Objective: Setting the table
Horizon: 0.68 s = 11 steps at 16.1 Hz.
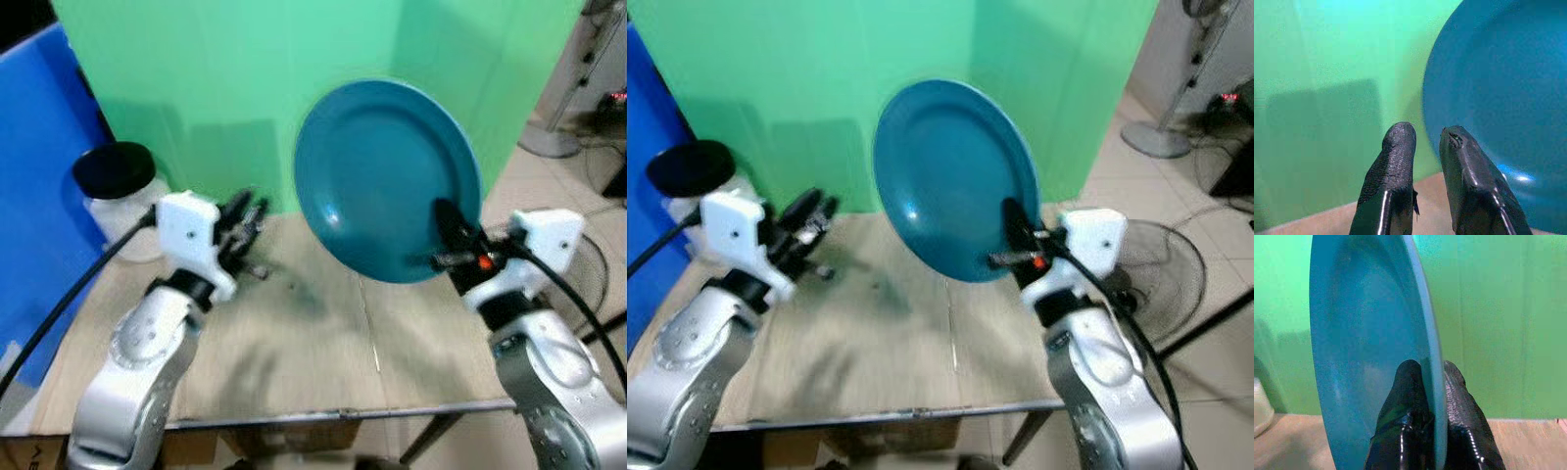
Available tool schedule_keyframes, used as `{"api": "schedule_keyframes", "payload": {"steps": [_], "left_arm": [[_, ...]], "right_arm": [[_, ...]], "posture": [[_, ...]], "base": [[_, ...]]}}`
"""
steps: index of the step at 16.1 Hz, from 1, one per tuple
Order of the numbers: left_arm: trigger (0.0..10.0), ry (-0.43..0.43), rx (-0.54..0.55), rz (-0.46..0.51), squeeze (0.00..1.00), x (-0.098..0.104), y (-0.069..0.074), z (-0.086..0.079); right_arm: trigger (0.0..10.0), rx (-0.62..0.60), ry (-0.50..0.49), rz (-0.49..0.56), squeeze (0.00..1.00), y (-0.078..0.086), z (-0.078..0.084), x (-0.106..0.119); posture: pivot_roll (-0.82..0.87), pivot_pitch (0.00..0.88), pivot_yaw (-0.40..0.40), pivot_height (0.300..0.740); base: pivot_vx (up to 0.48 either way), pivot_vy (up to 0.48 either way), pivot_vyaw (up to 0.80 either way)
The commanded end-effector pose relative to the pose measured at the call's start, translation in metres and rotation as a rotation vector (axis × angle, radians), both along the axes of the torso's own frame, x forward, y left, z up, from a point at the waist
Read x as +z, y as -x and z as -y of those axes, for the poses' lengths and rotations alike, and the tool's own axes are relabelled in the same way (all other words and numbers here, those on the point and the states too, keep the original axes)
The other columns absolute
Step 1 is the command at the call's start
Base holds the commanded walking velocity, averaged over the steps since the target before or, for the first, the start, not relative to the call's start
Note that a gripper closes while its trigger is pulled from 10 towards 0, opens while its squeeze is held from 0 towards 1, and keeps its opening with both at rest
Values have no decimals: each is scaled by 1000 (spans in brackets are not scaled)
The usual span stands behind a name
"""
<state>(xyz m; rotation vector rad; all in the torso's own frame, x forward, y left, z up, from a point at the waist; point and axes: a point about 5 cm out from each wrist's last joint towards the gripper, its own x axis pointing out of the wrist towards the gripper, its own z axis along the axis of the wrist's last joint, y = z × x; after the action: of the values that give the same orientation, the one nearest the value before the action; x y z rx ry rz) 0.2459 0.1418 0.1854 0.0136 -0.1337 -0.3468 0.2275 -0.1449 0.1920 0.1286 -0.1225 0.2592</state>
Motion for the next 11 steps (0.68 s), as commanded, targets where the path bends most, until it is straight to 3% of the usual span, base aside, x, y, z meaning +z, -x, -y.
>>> {"api": "schedule_keyframes", "payload": {"steps": [1,2,8,11], "left_arm": [[10000,-11,6,8,0,1,-1,0],[10000,-14,33,2,0,0,-2,-4],[10000,-14,54,12,0,2,-4,-6],[10000,-18,59,19,0,3,-8,-6]], "right_arm": [[10000,5,6,41,0,1,-1,6],[10000,-25,71,46,0,-2,1,4],[10000,-1,-17,22,0,-3,3,6],[10000,-7,-4,24,0,-4,1,6]], "posture": [[111,0,29,740],[114,0,24,740],[116,0,16,740],[117,0,18,740]], "base": [[0,0,-800],[0,0,-800],[0,0,-800],[0,0,-800]]}}
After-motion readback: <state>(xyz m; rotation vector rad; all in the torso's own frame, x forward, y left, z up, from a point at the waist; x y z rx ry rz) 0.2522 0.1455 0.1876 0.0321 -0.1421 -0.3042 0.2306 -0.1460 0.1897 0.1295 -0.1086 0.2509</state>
